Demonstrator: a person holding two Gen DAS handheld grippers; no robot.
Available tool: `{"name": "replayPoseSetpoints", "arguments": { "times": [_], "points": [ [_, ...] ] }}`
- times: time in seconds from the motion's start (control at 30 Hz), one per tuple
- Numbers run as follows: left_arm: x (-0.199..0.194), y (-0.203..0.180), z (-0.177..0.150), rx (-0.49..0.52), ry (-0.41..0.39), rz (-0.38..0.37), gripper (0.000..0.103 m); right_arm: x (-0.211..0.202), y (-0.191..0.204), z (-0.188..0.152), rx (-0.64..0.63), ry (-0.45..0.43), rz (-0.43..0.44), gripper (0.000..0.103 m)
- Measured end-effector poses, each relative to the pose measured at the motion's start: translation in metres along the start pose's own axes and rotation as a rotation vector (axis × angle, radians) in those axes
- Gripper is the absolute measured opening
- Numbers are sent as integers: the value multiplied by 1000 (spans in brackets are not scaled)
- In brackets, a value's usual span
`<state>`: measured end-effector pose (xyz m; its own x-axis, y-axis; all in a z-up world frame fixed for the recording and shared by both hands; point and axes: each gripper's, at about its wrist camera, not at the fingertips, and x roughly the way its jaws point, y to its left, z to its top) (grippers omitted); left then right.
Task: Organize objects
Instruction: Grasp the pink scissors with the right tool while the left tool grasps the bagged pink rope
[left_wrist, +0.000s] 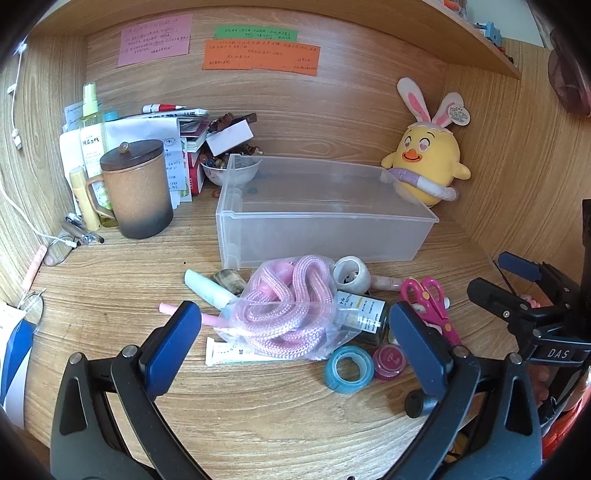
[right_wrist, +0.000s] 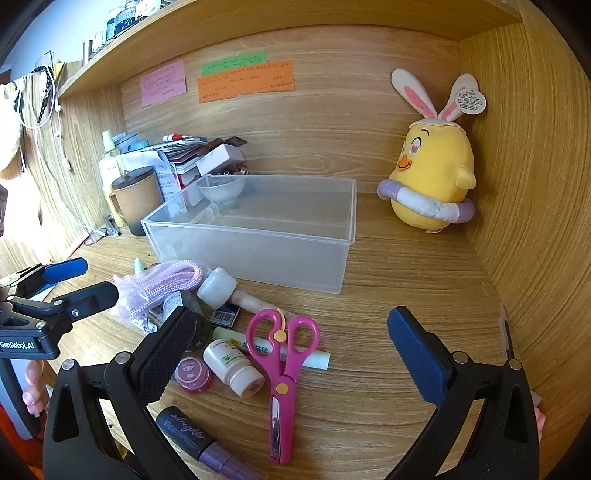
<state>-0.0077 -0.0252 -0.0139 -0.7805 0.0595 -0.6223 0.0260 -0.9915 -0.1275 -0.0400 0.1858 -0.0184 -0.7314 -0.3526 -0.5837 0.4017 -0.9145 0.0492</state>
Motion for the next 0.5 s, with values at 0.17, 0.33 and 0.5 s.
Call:
{"name": "replayPoseSetpoints", "arguments": {
  "times": [0.17, 0.33, 0.5],
  "points": [
    [0, 6, -12, 14, 14, 23, 103, 1, -5, -10, -13, 20, -11, 103],
    [5, 9, -19, 40, 28, 49, 99, 9, -7, -21, -28, 74, -5, 92],
    [22, 3, -16, 103, 58, 44, 98, 23, -9, -32, -32, 154, 26, 75]
  ]
}}
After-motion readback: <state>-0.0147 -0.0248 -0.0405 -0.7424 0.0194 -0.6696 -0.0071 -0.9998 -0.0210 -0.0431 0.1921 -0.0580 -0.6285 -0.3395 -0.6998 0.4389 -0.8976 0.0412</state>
